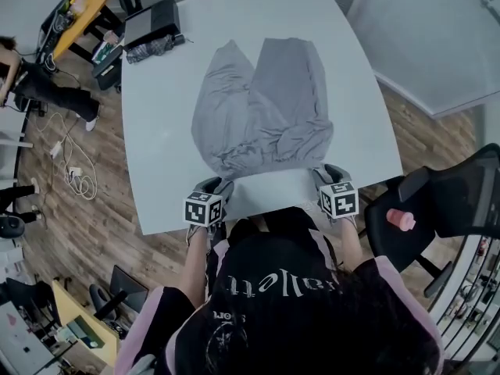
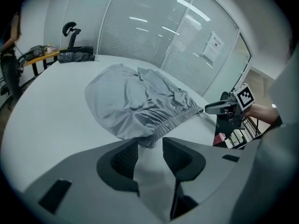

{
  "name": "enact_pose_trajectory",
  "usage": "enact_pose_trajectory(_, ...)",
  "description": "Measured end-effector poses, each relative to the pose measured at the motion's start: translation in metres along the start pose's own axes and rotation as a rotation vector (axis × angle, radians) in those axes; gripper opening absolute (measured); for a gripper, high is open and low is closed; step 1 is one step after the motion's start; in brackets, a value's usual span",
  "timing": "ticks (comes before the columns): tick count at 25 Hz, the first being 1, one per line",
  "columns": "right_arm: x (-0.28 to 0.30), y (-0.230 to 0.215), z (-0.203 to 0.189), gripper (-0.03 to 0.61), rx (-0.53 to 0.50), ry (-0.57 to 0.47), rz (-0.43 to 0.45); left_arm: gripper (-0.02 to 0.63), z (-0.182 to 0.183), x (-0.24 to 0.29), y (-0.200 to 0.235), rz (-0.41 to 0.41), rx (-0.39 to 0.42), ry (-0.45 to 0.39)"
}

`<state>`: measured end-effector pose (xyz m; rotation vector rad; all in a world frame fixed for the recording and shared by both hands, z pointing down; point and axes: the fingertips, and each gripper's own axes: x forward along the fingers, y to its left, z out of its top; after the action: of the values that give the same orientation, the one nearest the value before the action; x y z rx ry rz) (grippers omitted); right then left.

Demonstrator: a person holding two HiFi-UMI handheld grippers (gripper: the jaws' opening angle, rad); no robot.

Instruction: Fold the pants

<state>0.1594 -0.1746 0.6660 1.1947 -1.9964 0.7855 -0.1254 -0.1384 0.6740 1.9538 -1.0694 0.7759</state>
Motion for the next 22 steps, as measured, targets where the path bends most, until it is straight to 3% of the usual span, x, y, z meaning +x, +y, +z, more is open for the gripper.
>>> enact_pose_trajectory(9, 0.019, -0.006, -0.011, 0.152, -0.022, 0.052, 0.001, 0.166, 0.003, 0.009, 0.003, 0.057, -0.051, -0.014)
enact_pose_trajectory(13, 0.018, -0.008, -0.006, 0.066, -0.019, 0.023, 0.001, 0.119, 0.007, 0.01, 0.003, 0.069, -0.057, -0.031)
enact_pose_trajectory(22, -0.006, 0.005, 0.018, 0.037, 0.021, -0.035, 0.067, 0.057, 0.027, -0.018, -0.013, -0.001, -0.006, -0.129)
